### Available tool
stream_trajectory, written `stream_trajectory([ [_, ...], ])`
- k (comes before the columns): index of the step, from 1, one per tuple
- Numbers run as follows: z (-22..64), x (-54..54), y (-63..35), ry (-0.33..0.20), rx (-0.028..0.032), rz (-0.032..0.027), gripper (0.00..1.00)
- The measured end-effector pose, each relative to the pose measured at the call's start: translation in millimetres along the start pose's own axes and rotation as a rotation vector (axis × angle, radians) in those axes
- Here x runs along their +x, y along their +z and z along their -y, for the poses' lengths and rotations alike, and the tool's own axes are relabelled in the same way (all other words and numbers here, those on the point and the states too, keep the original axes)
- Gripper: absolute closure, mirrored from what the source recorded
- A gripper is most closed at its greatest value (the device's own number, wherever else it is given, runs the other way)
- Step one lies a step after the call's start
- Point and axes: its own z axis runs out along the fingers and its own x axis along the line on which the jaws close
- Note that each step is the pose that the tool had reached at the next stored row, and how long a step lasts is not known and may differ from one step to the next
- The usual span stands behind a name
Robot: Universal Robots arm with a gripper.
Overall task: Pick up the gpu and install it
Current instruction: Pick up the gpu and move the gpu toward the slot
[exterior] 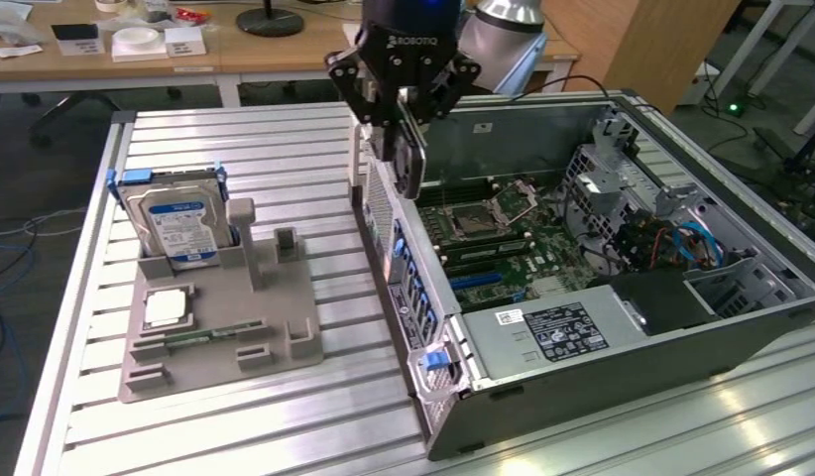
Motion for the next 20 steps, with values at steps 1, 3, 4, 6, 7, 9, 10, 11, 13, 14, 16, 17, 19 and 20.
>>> stream_trajectory([
  [1, 0.0, -3.5, 0.0, 0.0, 0.0, 0.0001, 0.72],
  [3, 0.0, -10.7, -0.1, 0.0, 0.0, 0.0001, 0.72],
  [4, 0.0, -14.5, -0.2, 0.0, 0.0, 0.0001, 0.72],
  [6, 0.0, -21.7, -0.3, 0.0, 0.0, 0.0, 0.72],
  [7, -0.1, -25.2, -0.3, 0.0, 0.0, 0.0, 0.72],
  [9, 0.0, -32.5, -0.5, 0.0, 0.0, 0.0, 0.72],
  [10, 0.0, -36.1, -0.5, 0.0, 0.0001, 0.0, 0.72],
  [11, -0.1, -40.0, -0.5, 0.0, -0.0001, 0.0001, 0.72],
  [13, -0.1, -47.4, -0.6, 0.0, 0.0, 0.0001, 0.72],
  [14, -0.1, -51.1, -0.6, 0.0, -0.0001, 0.0001, 0.72],
  [16, -0.1, -58.5, -0.7, 0.0, -0.0001, 0.0001, 0.72],
  [17, -0.1, -62.7, -0.8, 0.0, -0.0001, 0.0001, 0.72],
  [19, -0.1, -70.4, -0.9, 0.0, 0.0, 0.0, 0.72],
  [20, -0.1, -74.4, -1.0, 0.0, 0.0, 0.0, 0.72],
])
